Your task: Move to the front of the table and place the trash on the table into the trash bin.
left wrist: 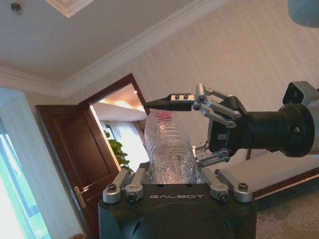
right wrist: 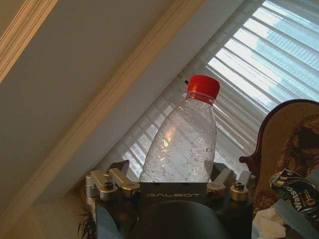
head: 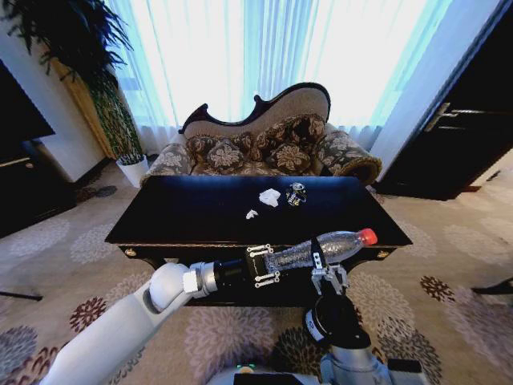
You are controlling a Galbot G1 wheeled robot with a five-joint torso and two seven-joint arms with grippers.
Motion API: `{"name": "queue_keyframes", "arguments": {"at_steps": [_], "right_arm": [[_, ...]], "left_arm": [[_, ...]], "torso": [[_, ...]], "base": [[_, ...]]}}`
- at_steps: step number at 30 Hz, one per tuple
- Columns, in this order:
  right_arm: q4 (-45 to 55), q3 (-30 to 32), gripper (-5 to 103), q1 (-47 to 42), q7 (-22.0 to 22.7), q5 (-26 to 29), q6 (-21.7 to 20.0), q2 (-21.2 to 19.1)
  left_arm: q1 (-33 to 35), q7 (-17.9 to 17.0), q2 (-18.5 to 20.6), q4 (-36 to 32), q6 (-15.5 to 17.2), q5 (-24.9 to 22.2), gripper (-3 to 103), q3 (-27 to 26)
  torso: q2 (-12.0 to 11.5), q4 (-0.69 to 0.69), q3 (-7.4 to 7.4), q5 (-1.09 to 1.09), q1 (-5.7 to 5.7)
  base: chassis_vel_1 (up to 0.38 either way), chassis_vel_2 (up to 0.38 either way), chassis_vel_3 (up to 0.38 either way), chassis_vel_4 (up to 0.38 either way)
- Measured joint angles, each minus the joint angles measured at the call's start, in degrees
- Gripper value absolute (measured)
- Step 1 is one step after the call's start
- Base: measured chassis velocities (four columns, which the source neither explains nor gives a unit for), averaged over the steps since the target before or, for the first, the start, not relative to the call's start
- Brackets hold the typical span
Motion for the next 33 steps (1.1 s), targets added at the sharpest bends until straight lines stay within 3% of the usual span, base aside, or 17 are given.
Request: {"name": "queue_keyframes", "arguments": {"at_steps": [1, 4, 7, 8, 14, 17, 19, 22, 25, 29, 31, 32, 33], "right_arm": [[-0.05, 0.0, 80, 0.0, -0.11, -0.07, 0.07, 0.0], [-0.08, 0.0, 64, -0.14, -0.6, -0.96, 0.43, 0.01], [-0.07, 0.0, 58, -0.23, -0.73, -1.31, 0.48, 0.01], [-0.04, 0.06, 50, -0.3, -0.73, -1.53, 0.48, 0.0], [-0.02, 0.36, 41, -0.43, -0.79, -1.97, 0.77, -0.01], [0.0, 0.89, 34, -0.31, -1.1, -1.92, 0.78, -0.04], [0.01, 1.05, 31, -0.28, -1.54, -1.24, 0.75, -0.07], [0.12, 1.81, 23, 0.06, -2.07, 2.67, 0.68, -0.47], [0.1, 2.8, 23, 0.53, -1.1, 3.46, 0.31, -0.81], [0.05, 5.13, 23, 1.2, 0.3, 6.17, -0.28, -2.3], [-0.22, 5.67, 23, 1.29, 0.57, 6.38, -0.21, -2.74], [-1.12, 6.58, 23, 1.45, 0.79, 6.43, 0.28, -3.5], [-1.99, 7.32, 23, 1.55, 0.8, 6.27, 0.81, -4.0]], "left_arm": [[0.05, 0.01, 0.0, 0.12, -0.01, 0.0, 35, -0.02], [0.56, -0.34, 0.0, 0.27, -0.02, 0.53, 35, -0.09], [0.66, -0.81, -0.01, 0.11, 0.12, 0.74, 35, -0.05], [0.77, -1.11, -0.01, -0.09, 0.27, 0.93, 35, -0.07], [1.95, -2.04, -0.3, -0.73, 0.83, 1.32, 32, -0.56], [4.15, -2.58, -0.59, -1.56, 1.2, 1.17, 46, -1.97], [4.97, -2.58, -0.79, -1.97, 1.29, 1.12, 46, -2.57], [7.62, -2.34, -2.42, -4.22, 1.28, -0.47, 63, -5.5], [8.77, -2.31, -3.12, -5.57, 1.27, -1.55, 69, -7.26], [11.26, -1.69, -4.29, -8.01, 1.2, -3.78, 90, -11.65], [11.54, -1.66, -4.45, -8.42, 1.2, -4.52, 90, -12.65], [11.91, -1.69, -4.67, -8.89, 1.26, -5.69, 98, -14.0], [12.25, -1.87, -5.01, -9.14, 1.35, -6.78, 98, -15.15]], "torso": [[0.0, 0.0, 0.0, 0.0, 0.0], [0.0, 0.0, 0.0, 0.0, 0.0], [0.0, 0.0, 0.0, 0.0, 0.0], [0.0, 0.0, 0.0, 0.0, 0.0], [0.0, -0.01, 0.0, 0.0, 0.0], [0.0, 0.0, 0.0, 0.0, 0.0], [0.0, 0.0, 0.0, 0.0, 0.0], [0.0, -0.01, 0.0, 0.0, 0.0], [0.0, -0.01, 0.0, 0.0, 0.0], [0.0, 0.0, 0.0, 0.01, 0.0], [0.0, 0.0, 0.0, 0.0, 0.0], [0.0, 0.0, 0.0, 0.01, 0.0], [0.0, 0.0, 0.0, 0.01, 0.0]], "base": [[0.0, 0.0, 0.0, 0.0], [0.0, 0.0, 0.0, 0.0], [0.0, 0.0, 0.0, 0.0], [0.0, 0.0, 0.0, 0.0], [0.0, 0.0, 0.0, 0.0], [0.0, 0.0, 0.0, 0.0], [0.0, 0.0, 0.0, 0.0], [0.0, 0.0, 0.0, 0.0], [0.0, 0.0, 0.0, 0.0], [0.0, 0.0, 0.0, 0.0], [0.0, 0.0, 0.0, 0.0], [0.0, 0.0, 0.0, 0.0], [0.0, 0.0, 0.0, 0.0]]}}
